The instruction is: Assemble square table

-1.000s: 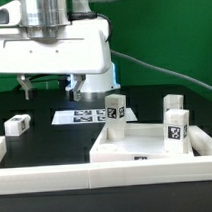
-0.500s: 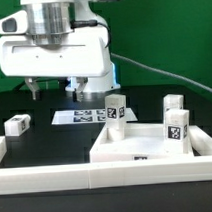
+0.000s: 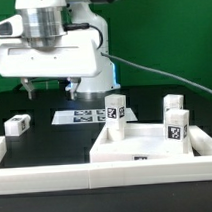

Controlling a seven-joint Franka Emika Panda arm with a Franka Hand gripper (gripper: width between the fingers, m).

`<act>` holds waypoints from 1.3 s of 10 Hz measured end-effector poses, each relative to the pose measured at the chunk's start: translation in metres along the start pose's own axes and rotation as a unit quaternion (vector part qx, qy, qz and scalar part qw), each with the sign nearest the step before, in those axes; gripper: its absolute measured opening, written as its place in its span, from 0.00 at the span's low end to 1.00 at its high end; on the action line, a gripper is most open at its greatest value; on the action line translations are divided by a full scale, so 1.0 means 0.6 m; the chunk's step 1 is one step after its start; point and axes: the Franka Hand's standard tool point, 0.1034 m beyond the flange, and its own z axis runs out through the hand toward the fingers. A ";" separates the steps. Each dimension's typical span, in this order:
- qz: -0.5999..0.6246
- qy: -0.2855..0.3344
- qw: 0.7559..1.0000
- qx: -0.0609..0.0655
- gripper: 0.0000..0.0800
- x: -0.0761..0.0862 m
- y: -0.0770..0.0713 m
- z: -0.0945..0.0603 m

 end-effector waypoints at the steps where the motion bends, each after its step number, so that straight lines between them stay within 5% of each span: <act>1: 0.000 0.000 1.000 0.000 0.81 0.000 0.002 0.001; 6: -0.029 0.001 1.000 0.001 0.81 0.010 0.081 0.000; 10: -0.016 0.002 1.000 -0.001 0.81 0.015 0.115 0.001; 13: -0.008 -0.008 1.000 -0.005 0.81 0.009 0.162 0.019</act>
Offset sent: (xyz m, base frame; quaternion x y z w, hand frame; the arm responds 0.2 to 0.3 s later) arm -0.0035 -0.0299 0.0008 0.0067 -0.0065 -0.0436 0.9990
